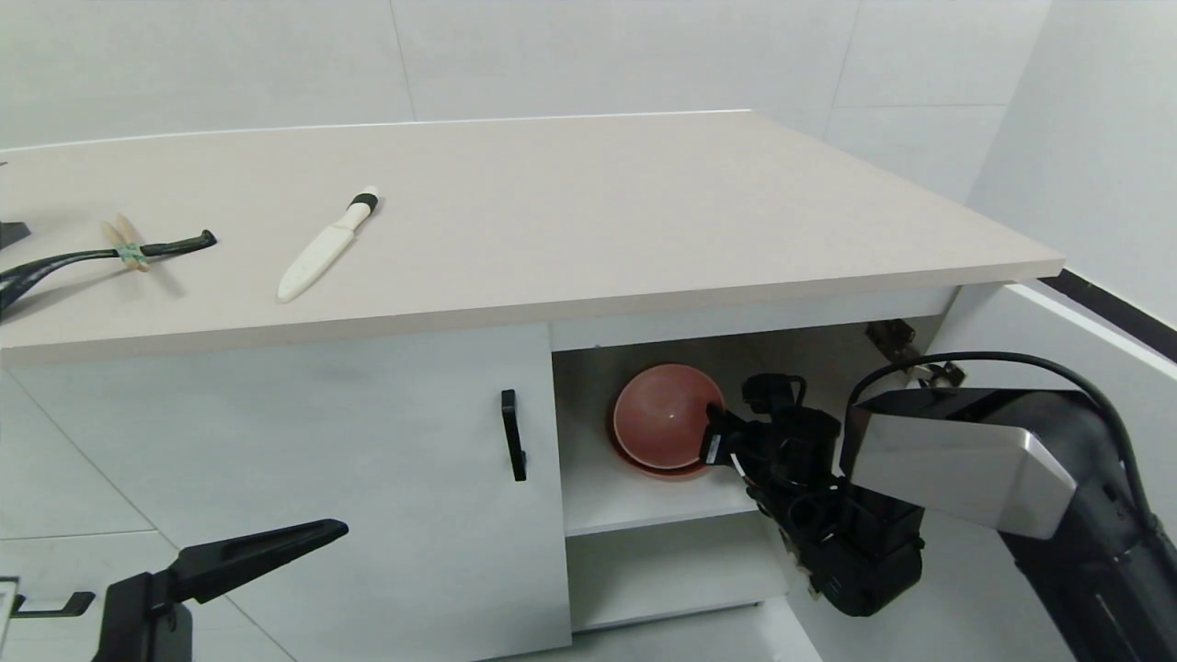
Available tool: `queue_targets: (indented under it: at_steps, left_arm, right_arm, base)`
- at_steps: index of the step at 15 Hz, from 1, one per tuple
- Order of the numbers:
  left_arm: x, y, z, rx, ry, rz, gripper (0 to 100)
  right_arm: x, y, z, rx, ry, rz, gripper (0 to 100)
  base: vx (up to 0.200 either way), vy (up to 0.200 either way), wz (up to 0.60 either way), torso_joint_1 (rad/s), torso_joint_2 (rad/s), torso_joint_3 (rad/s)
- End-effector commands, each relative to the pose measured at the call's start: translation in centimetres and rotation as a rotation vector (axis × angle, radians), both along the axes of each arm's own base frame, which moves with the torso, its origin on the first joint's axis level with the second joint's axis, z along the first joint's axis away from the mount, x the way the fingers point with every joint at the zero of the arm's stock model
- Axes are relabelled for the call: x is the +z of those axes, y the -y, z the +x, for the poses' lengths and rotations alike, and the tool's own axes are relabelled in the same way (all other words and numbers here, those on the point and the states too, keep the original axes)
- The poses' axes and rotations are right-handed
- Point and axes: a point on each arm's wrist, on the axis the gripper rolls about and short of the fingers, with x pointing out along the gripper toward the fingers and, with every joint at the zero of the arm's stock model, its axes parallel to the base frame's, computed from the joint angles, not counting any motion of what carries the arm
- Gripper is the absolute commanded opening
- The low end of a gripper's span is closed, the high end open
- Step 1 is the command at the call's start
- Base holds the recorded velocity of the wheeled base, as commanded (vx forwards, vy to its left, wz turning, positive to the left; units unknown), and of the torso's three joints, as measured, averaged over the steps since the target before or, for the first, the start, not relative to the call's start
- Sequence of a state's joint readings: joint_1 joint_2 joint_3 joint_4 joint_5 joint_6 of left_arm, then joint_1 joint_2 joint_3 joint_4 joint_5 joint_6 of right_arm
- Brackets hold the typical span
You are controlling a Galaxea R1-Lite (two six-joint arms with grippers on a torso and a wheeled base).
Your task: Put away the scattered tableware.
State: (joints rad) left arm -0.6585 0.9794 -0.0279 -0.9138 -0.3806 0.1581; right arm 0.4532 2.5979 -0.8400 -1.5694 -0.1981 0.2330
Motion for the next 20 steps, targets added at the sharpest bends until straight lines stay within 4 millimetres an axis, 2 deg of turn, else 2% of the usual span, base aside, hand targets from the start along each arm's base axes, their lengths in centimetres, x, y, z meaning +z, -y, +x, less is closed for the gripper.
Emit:
queue_targets:
  at_steps: [1,11,12,20]
  left_arm:
    - [-0.08,0.02,0.03,0.001,-0.003,0.004,100]
    - [-0.05,0.01,0.02,0.001,-0.001,0.002,100]
    - [-0.05,0.01,0.02,0.001,-0.002,0.001,100]
    - [-0.09,0.0,0.0,0.001,-0.002,0.003,100]
  right_arm:
    - [-0.21,0.32,0.1,-0.01,-0.004,-0.002,0]
    - [-0.62,0.99,-0.74,-0.015,-0.043,-0.026,0]
    - [-0.48,0.84,-0.56,-0.014,-0.034,-0.02,100]
    - [0.0,0.59,-0.16,-0.013,-0.009,-0.014,100]
  base:
    - [0.0,0.0,0.0,0.0,0.0,0.0]
    - [0.0,0.0,0.0,0.0,0.0,0.0]
    - [0.0,0.0,0.0,0.0,0.0,0.0]
    - [0.0,0.0,0.0,0.0,0.0,0.0]
